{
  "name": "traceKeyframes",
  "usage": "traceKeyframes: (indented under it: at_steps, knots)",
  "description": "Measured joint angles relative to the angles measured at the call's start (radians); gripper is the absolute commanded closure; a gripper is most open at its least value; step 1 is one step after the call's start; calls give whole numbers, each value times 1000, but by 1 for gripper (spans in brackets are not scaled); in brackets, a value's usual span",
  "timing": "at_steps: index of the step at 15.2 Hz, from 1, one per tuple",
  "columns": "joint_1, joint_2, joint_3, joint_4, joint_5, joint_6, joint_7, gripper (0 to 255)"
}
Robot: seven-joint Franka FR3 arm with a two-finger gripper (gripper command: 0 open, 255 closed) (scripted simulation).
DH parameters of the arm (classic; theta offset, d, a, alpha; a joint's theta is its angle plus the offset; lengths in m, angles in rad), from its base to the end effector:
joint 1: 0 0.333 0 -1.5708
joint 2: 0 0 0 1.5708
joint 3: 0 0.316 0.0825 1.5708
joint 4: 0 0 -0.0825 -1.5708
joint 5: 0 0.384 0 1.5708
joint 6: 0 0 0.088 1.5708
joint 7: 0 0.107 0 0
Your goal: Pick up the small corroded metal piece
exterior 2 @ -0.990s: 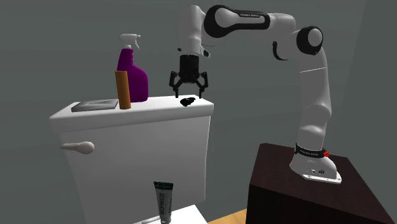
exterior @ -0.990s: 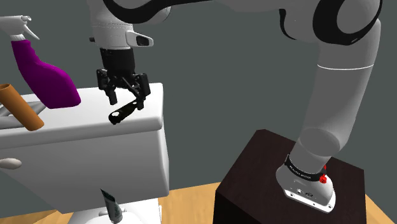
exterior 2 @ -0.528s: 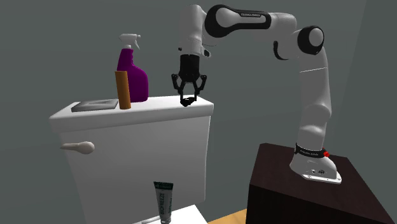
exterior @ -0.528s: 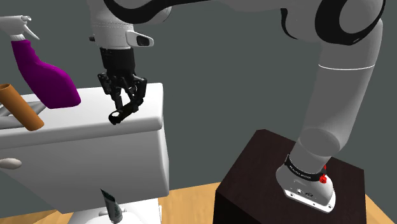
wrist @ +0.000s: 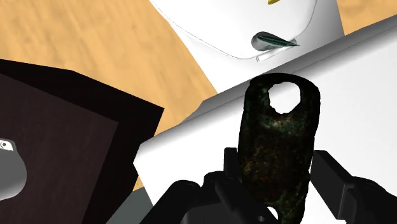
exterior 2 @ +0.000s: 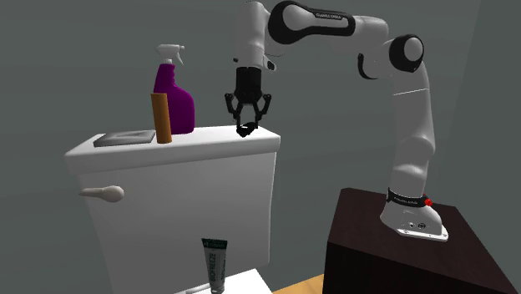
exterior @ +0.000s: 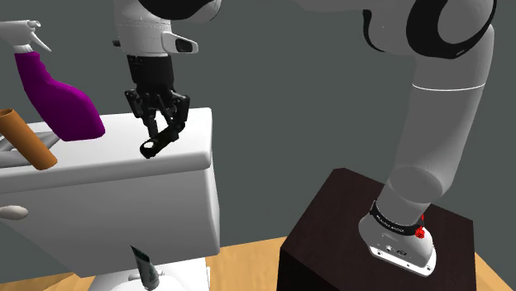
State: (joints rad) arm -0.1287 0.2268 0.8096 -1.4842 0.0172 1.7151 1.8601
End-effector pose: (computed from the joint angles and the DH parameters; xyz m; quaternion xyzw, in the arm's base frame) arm 0.5079 0.3501 0.5836 -0.8214 0.5620 0.0750 0.0618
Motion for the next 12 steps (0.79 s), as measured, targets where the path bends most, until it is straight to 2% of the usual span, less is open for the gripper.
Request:
traceKeyframes:
  at_steps: [12]
  knots:
    - [55, 65, 2, 229, -50, -175, 46, 255]
